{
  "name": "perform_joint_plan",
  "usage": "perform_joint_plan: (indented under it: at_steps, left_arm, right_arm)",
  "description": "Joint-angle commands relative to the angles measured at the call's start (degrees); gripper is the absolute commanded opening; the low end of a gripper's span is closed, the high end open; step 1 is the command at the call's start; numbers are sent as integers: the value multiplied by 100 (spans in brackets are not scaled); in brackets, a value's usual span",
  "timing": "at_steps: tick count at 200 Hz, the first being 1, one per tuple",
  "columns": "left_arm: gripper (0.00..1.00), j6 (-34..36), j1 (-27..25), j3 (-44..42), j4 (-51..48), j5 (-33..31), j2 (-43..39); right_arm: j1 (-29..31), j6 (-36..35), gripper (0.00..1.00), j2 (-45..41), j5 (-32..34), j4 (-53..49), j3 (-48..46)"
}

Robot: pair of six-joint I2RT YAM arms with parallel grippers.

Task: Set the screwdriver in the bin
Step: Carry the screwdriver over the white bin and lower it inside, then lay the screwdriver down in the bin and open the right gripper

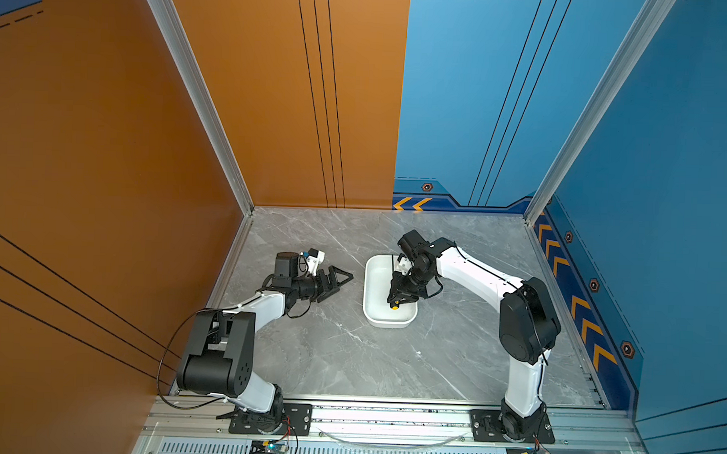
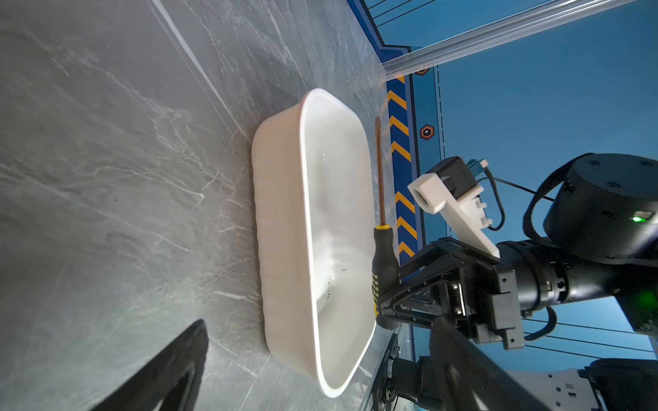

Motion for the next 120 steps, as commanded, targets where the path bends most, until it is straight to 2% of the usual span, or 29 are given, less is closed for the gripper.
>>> perform_joint_plan:
  at_steps: [1, 120]
  left_arm:
    - [98, -9, 55, -82, 59, 4, -15]
    - [98, 9, 81, -97, 104, 39, 104]
  right_arm:
    - [41, -45, 0, 157, 210, -36, -12]
    - [121, -78, 0, 820, 339, -53, 120]
